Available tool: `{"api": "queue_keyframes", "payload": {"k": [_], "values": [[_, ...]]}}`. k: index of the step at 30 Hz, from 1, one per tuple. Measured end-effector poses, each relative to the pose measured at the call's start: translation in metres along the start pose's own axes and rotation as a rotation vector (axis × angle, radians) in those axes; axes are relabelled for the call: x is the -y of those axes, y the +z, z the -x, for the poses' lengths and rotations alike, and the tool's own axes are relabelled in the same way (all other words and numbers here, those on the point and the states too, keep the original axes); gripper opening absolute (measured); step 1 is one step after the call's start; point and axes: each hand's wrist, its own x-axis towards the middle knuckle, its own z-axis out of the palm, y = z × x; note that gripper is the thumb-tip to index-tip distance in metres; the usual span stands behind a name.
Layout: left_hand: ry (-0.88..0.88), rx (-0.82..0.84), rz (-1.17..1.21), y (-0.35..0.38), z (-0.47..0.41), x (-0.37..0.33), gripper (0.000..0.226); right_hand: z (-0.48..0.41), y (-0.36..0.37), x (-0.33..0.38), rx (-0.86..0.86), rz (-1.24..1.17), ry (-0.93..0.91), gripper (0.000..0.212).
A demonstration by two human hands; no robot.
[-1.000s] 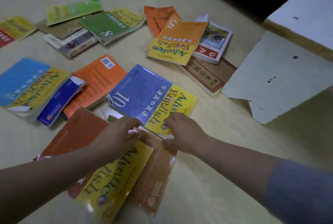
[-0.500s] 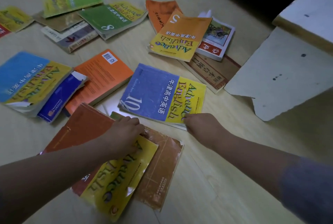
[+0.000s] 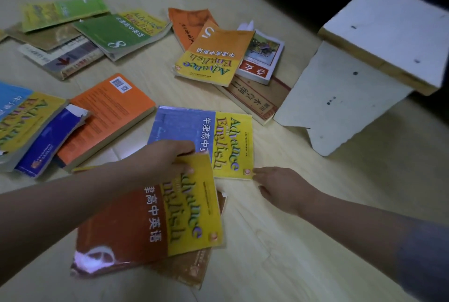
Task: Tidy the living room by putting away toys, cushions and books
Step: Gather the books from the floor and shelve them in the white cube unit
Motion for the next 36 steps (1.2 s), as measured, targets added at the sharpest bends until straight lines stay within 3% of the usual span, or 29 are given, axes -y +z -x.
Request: {"api": "queue_keyframes", "payload": {"k": [4, 6, 8, 11, 14, 18, 22, 27, 30, 36], "values": [[0.038, 0.052, 0.082, -0.007, -0.029, -0.017, 0.019, -0.005, -0.004, 0.002, 0.011, -0.036, 0.050, 0.041], [0.062, 0.120, 0.037, -0.009, -0.050, -0.028, 0.007, -0.005, -0.008, 0.000, -0.002, -0.082, 0.057, 0.046], [0.057, 0.136, -0.010, -0.016, -0.070, -0.039, 0.028, -0.003, -0.008, 0.000, -0.015, -0.100, 0.030, 0.046], [0.065, 0.108, -0.075, -0.034, -0.104, -0.057, 0.010, 0.000, 0.001, -0.007, -0.041, -0.102, 0.000, 0.038], [0.071, 0.095, -0.203, -0.037, -0.138, -0.064, 0.011, 0.001, 0.011, -0.019, -0.076, -0.140, -0.027, 0.048], [0.050, 0.049, -0.333, -0.019, -0.164, -0.056, 0.033, 0.007, 0.019, -0.025, -0.147, -0.219, -0.081, 0.054], [0.048, -0.060, -0.356, -0.002, -0.182, -0.039, 0.039, 0.010, 0.025, -0.026, -0.198, -0.256, -0.104, 0.053], [-0.136, -0.027, -0.390, 0.010, -0.189, -0.018, 0.067, 0.010, 0.026, -0.026, -0.245, -0.267, -0.094, 0.050], [-0.144, -0.030, -0.422, 0.010, -0.187, -0.014, 0.068, 0.010, 0.030, -0.018, -0.321, -0.369, 0.001, 0.044], [-0.285, -0.041, -0.358, 0.025, -0.174, -0.031, 0.073, -0.003, 0.016, 0.014, -0.404, -0.838, 0.428, 0.050]]}}
